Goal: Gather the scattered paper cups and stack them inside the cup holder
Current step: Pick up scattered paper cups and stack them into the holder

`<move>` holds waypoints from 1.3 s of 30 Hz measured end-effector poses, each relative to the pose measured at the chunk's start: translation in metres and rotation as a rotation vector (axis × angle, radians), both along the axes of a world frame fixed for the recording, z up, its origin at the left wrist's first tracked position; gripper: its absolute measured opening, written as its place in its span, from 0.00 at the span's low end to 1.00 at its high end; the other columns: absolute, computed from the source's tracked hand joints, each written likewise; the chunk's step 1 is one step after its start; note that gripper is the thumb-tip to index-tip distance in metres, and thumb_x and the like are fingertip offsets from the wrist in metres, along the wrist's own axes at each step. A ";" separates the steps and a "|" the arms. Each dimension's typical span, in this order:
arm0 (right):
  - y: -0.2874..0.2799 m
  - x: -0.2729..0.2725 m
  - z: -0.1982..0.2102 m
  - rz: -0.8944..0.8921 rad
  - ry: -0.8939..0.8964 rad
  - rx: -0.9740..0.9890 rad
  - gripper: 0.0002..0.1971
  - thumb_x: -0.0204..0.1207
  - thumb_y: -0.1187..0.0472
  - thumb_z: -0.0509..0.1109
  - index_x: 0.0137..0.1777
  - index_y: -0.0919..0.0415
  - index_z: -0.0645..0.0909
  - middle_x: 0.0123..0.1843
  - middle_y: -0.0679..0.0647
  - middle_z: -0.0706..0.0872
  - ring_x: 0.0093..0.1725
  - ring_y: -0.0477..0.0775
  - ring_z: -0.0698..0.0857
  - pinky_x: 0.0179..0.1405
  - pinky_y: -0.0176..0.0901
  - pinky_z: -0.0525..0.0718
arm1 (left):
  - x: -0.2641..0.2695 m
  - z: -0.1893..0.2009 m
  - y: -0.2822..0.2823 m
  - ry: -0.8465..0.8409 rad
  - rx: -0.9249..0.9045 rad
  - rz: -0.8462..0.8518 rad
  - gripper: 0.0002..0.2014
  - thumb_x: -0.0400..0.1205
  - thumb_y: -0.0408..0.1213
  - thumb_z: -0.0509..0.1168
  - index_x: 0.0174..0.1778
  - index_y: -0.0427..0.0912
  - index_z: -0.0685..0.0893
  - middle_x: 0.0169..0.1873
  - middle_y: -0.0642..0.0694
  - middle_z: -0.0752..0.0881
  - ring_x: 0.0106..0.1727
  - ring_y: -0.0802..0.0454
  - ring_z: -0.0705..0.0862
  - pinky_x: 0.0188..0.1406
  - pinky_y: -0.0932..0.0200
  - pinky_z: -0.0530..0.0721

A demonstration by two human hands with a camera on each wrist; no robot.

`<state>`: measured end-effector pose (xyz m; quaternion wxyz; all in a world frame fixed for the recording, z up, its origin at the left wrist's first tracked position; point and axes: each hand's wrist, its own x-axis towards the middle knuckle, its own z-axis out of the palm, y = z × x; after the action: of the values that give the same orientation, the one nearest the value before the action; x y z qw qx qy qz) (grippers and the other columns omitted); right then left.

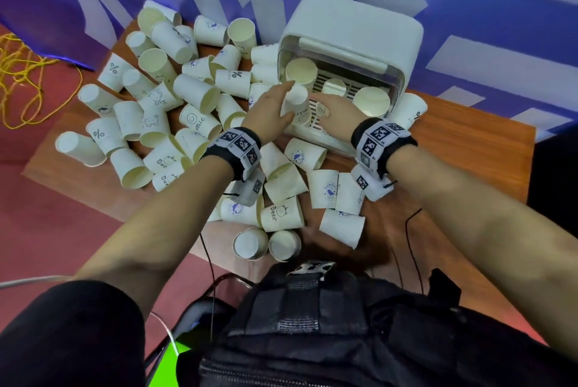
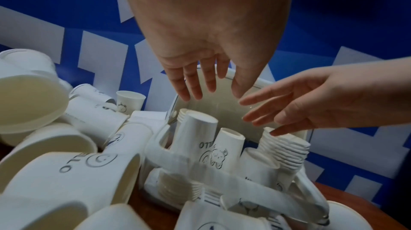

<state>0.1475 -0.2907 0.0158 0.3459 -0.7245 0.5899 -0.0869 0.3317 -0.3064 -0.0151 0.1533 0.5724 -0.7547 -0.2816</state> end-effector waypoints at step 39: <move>0.037 -0.208 -0.042 -0.484 0.015 0.114 0.28 0.79 0.69 0.61 0.80 0.57 0.65 0.76 0.61 0.74 0.74 0.61 0.73 0.69 0.41 0.69 | -0.235 -0.021 0.007 -0.156 0.143 -0.324 0.29 0.83 0.38 0.62 0.80 0.40 0.62 0.76 0.37 0.67 0.73 0.38 0.72 0.69 0.50 0.72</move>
<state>-0.0604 -0.2540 -0.0258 0.3510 -0.5421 0.7527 -0.1281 0.0963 -0.2998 -0.0359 0.0060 0.4727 -0.8246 -0.3106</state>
